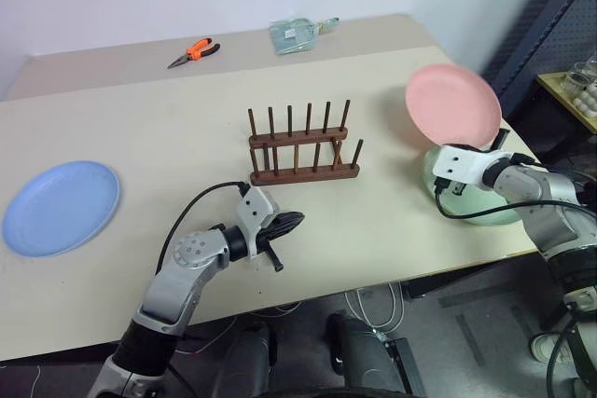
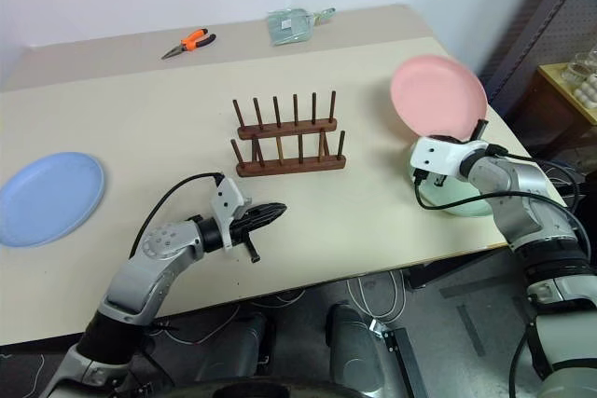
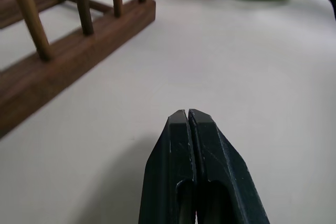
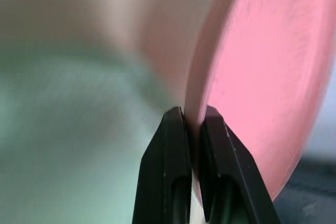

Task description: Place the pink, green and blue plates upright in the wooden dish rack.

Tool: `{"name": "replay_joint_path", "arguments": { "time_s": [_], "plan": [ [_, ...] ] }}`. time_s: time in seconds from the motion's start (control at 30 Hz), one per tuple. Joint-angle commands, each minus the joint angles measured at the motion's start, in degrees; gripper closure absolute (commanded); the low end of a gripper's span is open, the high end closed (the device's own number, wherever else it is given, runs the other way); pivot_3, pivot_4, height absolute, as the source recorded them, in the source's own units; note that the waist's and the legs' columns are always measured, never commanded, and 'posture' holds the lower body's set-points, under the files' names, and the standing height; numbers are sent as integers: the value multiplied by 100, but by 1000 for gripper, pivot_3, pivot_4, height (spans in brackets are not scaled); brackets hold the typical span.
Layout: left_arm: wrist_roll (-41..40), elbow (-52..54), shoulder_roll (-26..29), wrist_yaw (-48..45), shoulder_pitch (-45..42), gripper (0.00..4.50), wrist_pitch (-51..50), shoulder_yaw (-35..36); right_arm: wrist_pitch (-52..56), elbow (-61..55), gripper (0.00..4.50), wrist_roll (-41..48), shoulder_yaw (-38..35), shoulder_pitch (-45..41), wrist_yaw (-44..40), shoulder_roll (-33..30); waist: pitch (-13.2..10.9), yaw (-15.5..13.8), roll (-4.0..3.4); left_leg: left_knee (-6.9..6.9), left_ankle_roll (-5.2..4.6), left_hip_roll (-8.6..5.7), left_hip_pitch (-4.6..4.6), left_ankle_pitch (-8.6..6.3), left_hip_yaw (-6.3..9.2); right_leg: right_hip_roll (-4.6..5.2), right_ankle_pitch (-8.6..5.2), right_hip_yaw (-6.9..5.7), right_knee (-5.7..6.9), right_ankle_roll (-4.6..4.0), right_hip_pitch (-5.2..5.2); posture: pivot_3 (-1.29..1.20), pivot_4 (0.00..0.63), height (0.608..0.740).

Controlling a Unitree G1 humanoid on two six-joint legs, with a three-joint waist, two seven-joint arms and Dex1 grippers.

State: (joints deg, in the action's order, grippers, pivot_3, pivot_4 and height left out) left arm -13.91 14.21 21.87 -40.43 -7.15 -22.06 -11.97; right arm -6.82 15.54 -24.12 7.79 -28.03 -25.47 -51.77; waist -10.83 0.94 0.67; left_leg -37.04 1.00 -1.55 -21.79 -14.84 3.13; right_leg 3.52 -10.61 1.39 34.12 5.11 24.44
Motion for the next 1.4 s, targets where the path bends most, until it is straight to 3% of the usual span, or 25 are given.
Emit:
{"name": "replay_joint_path", "arguments": {
  "time_s": [0.03,0.1,0.2,0.27,0.37,0.9,1.03,1.13,1.3,1.4],
  "plan": [
    [-155,259,17,69,-12,4500,49,279,693,-1654,4461,1978,-997,-29,-418,622,-5,0,8,-1,0,1,-2,0,1,0,0,0,0,0,1,0,150,739],
    [-271,240,4,76,-36,4500,45,417,2296,-2955,4461,4350,-1601,-69,-570,1455,-8,20,10,-4,0,12,-5,0,9,-11,2,0,1,1,1,0,150,739],
    [-367,197,28,22,-95,4500,66,517,3657,-3984,4461,6532,-2017,-102,-562,1915,-9,-42,8,-5,-1,20,-7,-1,34,-19,10,-6,8,-13,1,0,150,739],
    [-410,199,43,-4,-124,4500,79,556,4103,-4277,4461,7276,-2135,-125,-448,2008,-10,-67,8,-14,-1,18,-22,-1,40,-17,14,-19,2,-20,1,0,150,739],
    [-419,197,64,1,-158,4500,70,576,4497,-4264,4461,7558,-2065,-76,-337,1969,-9,-53,9,-17,-1,9,-27,-1,35,0,13,-19,-6,-20,2,0,150,739],
    [-343,380,90,80,-24,4500,43,502,4556,-2779,4461,6850,-1501,-67,-1187,1880,-10,-21,8,-14,-1,7,-38,-1,24,-3,13,-18,-5,-20,18,0,150,739],
    [-348,380,103,69,-26,4500,38,499,4221,-2756,2980,6325,-1410,-25,-1351,1745,-10,-21,7,-14,-1,7,-39,-1,24,-4,13,-19,-4,-19,19,0,150,739],
    [-343,396,118,60,-9,4500,28,482,3649,-2883,1487,5514,-1267,134,-1507,1303,-10,-33,7,-14,-1,6,-40,0,24,-4,12,-19,-5,-17,19,0,150,739],
    [-376,430,141,37,35,4500,-10,442,3197,-3202,1487,4662,-1488,1064,-1846,207,-11,-46,9,-14,-1,1,-49,-1,24,2,10,-20,-12,-15,20,0,150,739],
    [-362,385,146,-2,21,4500,6,389,3188,-3145,1487,4255,-1550,1531,-1696,-64,-11,-20,10,-17,-1,2,-48,-1,20,3,1,-19,-11,0,20,0,150,739]
  ]
}}
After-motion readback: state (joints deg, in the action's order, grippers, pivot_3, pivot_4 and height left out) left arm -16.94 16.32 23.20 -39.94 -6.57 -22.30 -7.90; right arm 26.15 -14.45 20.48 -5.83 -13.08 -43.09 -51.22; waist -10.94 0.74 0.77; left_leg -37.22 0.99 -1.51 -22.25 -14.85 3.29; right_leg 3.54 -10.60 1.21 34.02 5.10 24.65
